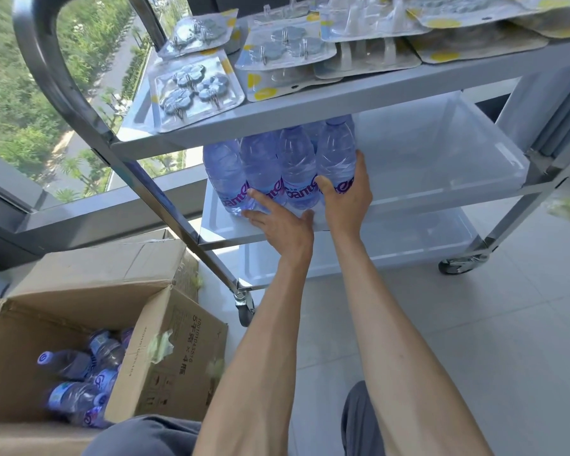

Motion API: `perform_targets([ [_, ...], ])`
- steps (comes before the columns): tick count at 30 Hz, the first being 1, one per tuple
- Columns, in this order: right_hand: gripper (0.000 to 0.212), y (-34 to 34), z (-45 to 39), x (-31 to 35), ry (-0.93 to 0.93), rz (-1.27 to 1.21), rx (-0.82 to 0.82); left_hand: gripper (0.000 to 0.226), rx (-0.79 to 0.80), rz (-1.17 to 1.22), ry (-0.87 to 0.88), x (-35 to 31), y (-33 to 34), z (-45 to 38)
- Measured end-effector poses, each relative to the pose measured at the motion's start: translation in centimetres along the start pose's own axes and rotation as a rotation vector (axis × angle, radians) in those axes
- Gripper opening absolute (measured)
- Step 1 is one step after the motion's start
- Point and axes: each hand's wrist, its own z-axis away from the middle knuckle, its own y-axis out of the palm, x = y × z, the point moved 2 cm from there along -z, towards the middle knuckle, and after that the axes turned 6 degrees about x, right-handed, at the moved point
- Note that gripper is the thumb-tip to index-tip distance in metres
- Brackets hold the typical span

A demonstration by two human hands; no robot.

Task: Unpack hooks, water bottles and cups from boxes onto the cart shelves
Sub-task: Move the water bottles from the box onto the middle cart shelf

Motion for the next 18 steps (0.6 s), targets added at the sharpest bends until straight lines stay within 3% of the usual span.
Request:
perform_targets([
  [8,0.075,-0.1,-0.7,-0.4,-0.018,-0.020,0.074,0.127,-0.008,0.003,0.003,0.1,0.1,-0.1],
  [13,0.065,-0.6,-1.3,-0.2,0.103,-0.205,0.156,0.128,0.000,-0.006,0.000,0.2,0.2,-0.1],
  [18,0.061,-0.1,-2.0,-0.3,0.126,-0.223,0.162,0.129,-0.004,-0.011,-0.004,0.2,0.2,-0.2],
])
